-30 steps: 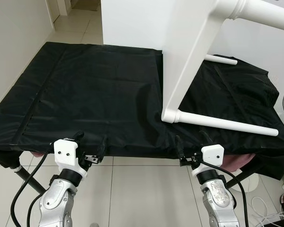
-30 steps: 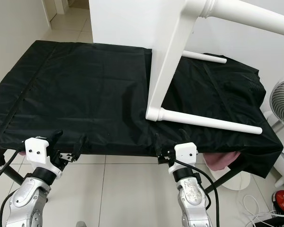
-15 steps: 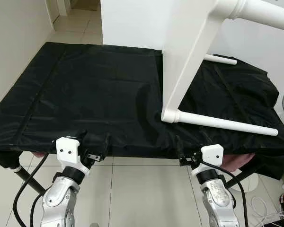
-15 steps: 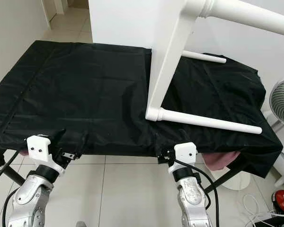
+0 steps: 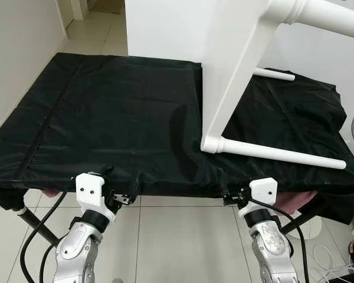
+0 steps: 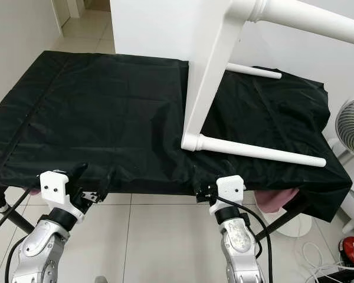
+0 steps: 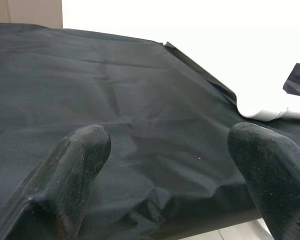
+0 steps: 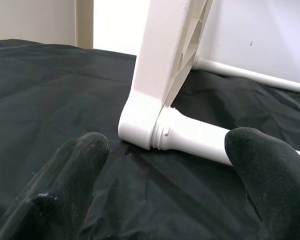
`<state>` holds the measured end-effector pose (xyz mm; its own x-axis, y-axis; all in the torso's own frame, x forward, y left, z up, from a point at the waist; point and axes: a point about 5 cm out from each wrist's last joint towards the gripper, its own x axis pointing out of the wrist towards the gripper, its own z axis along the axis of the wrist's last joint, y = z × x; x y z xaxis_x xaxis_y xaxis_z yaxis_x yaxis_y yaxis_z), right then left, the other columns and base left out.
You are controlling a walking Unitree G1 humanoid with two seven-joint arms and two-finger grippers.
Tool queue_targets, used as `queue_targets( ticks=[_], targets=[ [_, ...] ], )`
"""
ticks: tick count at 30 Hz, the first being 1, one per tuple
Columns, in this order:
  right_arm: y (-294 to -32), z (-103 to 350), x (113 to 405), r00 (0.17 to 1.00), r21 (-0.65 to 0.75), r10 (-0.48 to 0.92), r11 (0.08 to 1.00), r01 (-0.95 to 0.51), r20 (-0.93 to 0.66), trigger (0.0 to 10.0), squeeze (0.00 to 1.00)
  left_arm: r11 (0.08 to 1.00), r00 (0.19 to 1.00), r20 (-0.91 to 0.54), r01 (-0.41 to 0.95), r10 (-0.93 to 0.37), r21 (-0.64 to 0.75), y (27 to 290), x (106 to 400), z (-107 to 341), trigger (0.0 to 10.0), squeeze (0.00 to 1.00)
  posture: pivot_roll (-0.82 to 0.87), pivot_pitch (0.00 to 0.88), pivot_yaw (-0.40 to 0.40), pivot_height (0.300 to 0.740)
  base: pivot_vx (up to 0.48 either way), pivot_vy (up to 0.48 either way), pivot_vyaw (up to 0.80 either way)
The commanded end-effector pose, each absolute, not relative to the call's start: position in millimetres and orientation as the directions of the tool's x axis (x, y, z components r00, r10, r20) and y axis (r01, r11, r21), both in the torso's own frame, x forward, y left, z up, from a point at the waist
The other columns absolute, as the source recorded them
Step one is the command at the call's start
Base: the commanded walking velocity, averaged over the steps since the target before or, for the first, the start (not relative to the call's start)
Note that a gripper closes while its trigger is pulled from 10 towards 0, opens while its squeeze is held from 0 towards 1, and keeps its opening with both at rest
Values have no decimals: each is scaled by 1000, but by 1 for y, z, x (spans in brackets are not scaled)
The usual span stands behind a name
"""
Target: Building children table
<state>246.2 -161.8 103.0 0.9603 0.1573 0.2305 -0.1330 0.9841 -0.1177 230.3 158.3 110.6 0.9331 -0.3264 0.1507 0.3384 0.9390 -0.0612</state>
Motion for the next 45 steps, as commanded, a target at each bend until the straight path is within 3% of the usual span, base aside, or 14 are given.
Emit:
queue_targets(
  ticks=[1, 29, 45],
  targets=[
    [-169, 102, 246, 964, -123, 143, 985, -117, 224, 10000, 0, 951, 947, 143, 300, -287, -81, 160, 230, 107, 10000, 0, 16, 0, -47, 740, 0, 0, 0],
    [-170, 103, 251, 962, -130, 150, 984, -123, 227, 10000, 0, 971, 964, 161, 228, -213, -75, 174, 235, 112, 10000, 0, 35, 0, -63, 740, 0, 0, 0],
    [-168, 104, 252, 959, -135, 166, 981, -138, 230, 10000, 0, 971, 964, 167, 223, -207, -82, 173, 234, 111, 10000, 0, 39, 0, -72, 740, 277, 0, 0]
  ],
)
